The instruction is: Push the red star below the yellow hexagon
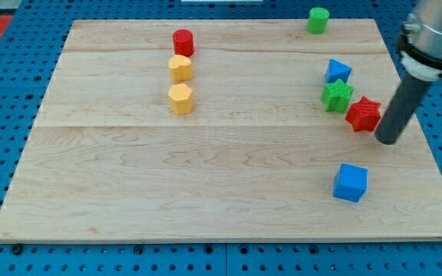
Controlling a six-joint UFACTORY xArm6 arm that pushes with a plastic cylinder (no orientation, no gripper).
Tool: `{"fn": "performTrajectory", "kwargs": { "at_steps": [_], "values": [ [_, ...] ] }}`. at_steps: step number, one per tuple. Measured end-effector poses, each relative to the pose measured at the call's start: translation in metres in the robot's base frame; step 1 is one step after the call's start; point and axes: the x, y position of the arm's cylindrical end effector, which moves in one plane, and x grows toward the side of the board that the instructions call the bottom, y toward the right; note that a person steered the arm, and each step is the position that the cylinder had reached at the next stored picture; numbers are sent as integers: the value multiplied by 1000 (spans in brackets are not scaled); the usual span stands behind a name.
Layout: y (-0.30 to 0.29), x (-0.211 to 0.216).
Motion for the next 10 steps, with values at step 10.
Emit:
{"fn": "performTrajectory", "kwargs": {
  "at_steps": [10],
  "values": [
    [-193,-44]
  ]
}}
